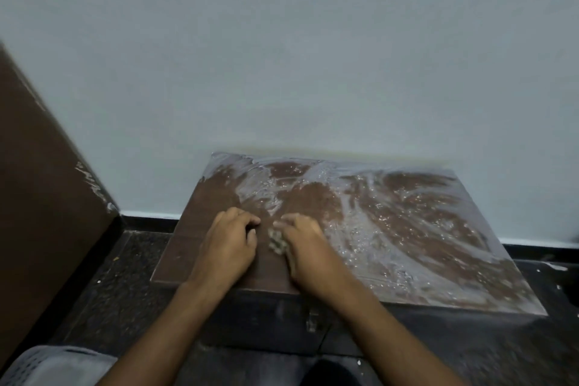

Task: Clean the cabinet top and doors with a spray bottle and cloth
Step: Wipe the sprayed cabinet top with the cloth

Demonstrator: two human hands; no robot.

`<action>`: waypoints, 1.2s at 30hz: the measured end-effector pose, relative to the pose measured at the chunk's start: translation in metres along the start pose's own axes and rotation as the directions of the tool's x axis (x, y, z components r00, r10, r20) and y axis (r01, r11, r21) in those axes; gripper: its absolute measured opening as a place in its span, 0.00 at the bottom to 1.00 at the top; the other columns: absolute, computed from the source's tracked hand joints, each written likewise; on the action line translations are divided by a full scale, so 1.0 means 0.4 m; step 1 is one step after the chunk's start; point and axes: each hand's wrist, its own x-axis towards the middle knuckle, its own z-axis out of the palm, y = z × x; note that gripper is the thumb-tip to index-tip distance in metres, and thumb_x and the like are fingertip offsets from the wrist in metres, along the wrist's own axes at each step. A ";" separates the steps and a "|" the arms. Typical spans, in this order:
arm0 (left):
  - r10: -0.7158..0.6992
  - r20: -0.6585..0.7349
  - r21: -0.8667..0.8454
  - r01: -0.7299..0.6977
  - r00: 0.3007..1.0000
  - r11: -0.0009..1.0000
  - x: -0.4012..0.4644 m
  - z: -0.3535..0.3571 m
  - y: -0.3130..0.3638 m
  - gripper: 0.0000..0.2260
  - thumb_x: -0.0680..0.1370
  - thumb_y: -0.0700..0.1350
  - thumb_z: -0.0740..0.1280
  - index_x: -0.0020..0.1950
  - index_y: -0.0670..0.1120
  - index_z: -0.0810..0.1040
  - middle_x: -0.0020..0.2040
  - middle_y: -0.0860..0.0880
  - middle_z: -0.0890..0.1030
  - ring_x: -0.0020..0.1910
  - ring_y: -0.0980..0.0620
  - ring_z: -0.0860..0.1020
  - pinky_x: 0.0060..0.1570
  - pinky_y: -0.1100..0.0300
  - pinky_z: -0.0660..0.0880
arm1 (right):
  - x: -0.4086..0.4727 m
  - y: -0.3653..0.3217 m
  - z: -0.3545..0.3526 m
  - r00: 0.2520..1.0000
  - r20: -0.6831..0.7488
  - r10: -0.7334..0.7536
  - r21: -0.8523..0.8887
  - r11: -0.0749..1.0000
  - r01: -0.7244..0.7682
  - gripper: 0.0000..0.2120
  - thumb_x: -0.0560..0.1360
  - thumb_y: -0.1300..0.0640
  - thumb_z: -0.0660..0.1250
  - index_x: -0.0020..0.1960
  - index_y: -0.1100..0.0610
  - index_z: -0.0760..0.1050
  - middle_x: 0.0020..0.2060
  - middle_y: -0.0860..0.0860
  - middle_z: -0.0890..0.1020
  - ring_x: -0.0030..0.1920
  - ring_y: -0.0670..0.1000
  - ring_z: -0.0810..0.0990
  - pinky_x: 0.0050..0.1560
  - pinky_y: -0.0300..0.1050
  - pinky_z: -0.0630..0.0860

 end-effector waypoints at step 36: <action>0.009 -0.103 -0.080 -0.018 0.995 0.997 0.100 0.033 -0.028 0.13 0.74 0.43 0.68 0.59 0.51 0.77 0.46 0.56 0.75 0.48 0.52 0.73 0.53 0.52 0.74 | 0.107 0.033 0.020 0.995 -0.003 -0.099 0.027 0.995 0.099 0.20 0.80 0.59 0.61 0.71 0.52 0.73 0.68 0.49 0.72 0.71 0.49 0.65 0.73 0.36 0.56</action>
